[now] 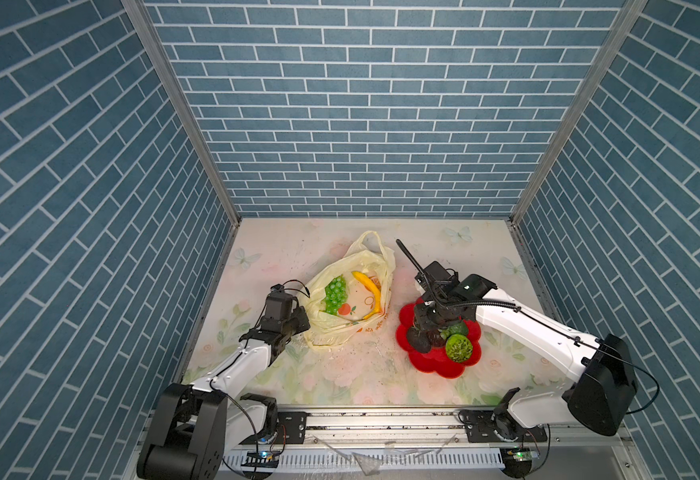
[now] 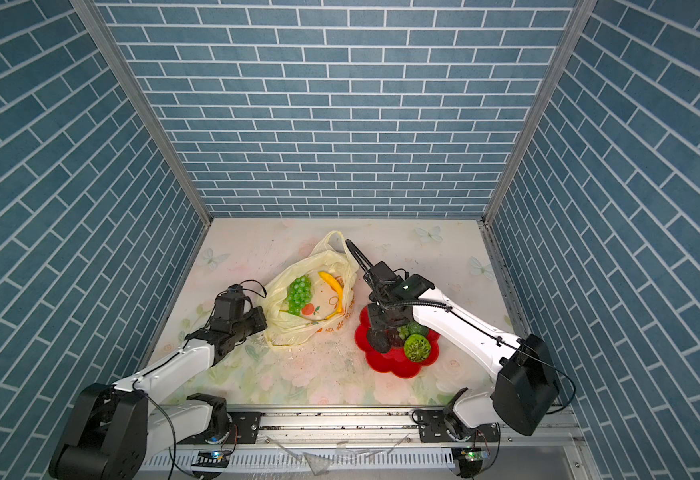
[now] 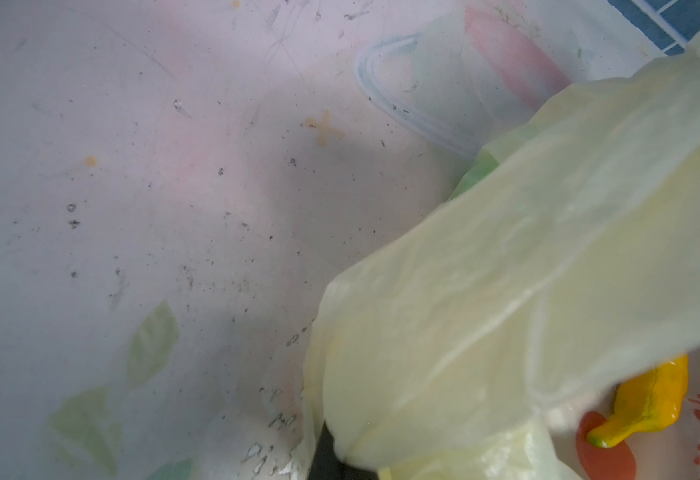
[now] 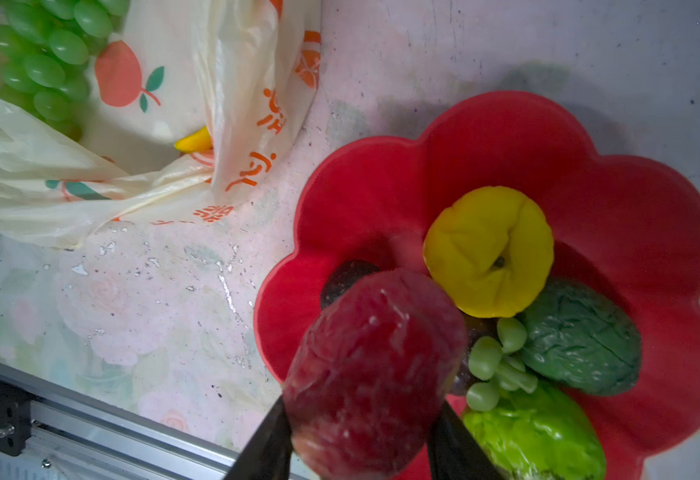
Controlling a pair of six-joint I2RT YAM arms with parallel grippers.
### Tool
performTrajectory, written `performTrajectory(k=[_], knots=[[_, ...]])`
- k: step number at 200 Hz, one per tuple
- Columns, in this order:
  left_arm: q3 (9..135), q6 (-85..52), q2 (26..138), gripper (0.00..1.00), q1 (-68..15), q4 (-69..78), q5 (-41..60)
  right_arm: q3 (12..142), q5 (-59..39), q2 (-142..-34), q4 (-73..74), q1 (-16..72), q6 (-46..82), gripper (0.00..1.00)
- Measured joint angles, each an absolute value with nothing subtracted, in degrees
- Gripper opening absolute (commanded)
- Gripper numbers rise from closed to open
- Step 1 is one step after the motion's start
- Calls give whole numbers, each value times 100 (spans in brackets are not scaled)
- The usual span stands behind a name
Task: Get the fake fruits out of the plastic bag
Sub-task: 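Lower the red fruit into the red plate and open the right gripper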
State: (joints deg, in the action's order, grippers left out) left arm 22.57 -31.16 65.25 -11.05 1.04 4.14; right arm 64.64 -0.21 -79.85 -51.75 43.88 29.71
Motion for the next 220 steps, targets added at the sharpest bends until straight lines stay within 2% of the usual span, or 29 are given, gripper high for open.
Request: performTrajectory(k=[102,220], knots=[[2257,-3116,6672,0,-1105,176,416,5981,172,-7601,-5870,3492,3024,50],[2257,-3116,6678,0,-1105,204,416,5651,-246,-7535,-5459,2934,3129,55]])
